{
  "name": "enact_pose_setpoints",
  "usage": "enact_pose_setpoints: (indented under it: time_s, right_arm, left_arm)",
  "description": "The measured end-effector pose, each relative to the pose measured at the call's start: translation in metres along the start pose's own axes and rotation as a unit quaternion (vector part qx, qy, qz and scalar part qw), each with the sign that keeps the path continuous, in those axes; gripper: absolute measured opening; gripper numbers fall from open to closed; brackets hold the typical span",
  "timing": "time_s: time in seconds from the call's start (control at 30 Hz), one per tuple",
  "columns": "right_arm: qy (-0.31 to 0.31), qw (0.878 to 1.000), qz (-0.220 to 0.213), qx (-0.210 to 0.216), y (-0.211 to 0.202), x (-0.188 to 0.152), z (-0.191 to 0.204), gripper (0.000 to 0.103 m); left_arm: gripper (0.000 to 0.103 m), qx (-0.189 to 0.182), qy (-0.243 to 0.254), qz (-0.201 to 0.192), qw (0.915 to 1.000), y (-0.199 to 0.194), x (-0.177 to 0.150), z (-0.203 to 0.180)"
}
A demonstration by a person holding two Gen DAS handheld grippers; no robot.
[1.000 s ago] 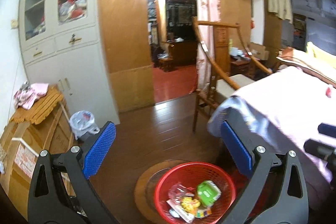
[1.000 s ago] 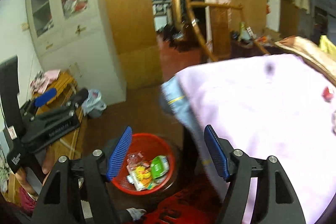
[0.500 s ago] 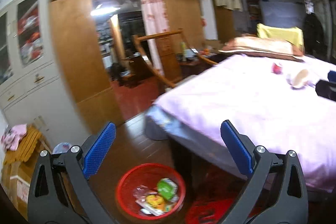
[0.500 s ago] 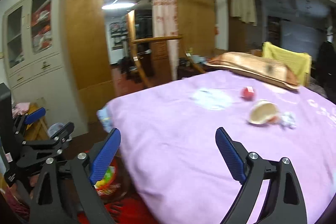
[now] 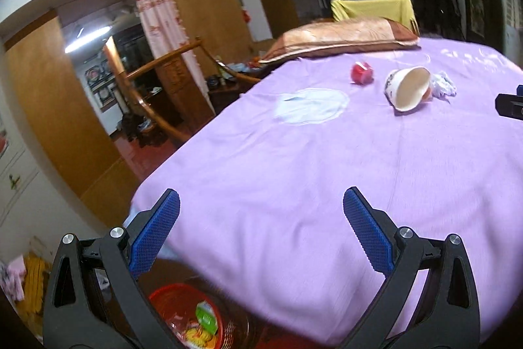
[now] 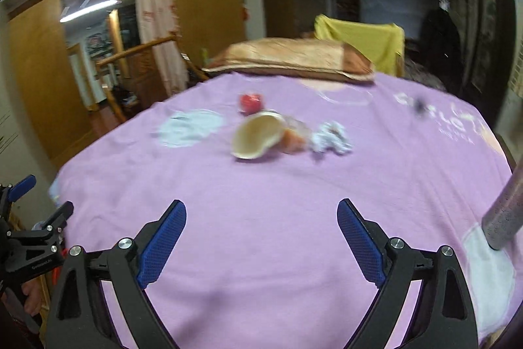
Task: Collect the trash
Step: 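Bring both tools back over the table toward the white paper cup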
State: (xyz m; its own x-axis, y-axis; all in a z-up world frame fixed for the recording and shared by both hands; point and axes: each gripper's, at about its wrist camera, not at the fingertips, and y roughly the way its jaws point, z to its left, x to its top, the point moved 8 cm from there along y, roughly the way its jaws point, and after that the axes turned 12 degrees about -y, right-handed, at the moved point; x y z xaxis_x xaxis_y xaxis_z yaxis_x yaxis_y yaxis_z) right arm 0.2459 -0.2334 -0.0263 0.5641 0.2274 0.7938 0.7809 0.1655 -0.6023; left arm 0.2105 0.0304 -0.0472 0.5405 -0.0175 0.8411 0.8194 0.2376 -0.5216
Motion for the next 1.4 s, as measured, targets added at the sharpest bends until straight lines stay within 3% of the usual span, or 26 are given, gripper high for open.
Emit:
enact_pose_setpoints:
  time_s: [0.33, 0.47, 0.63, 0.9, 1.17, 1.4]
  right_arm:
    - [0.070, 0.996, 0.048, -0.021, 0.043, -0.028, -0.055, 0.092]
    - [0.094, 0.994, 0.058, -0.009, 0.050, -0.033, -0.063, 0.093]
    - [0.085, 0.994, 0.062, -0.027, 0.050, -0.035, -0.065, 0.095]
    - [0.087, 0.993, 0.078, -0.017, 0.055, -0.039, -0.061, 0.096]
    - [0.117, 0.989, 0.086, -0.004, 0.058, -0.043, -0.067, 0.096]
    - [0.120, 0.989, 0.090, -0.004, 0.059, -0.046, -0.065, 0.096]
  left_arm:
    - [0.096, -0.018, 0.045, 0.010, 0.9988, 0.050, 0.033, -0.060]
    - [0.096, -0.027, 0.063, -0.001, 0.9977, 0.061, 0.054, -0.087]
    - [0.096, -0.048, 0.089, -0.019, 0.9947, 0.068, 0.076, -0.128]
    - [0.096, -0.080, 0.124, -0.047, 0.9879, 0.070, 0.097, -0.186]
    - [0.096, -0.104, 0.117, -0.037, 0.9870, 0.094, 0.113, -0.231]
    - [0.096, -0.109, 0.094, -0.012, 0.9895, 0.128, 0.108, -0.244]
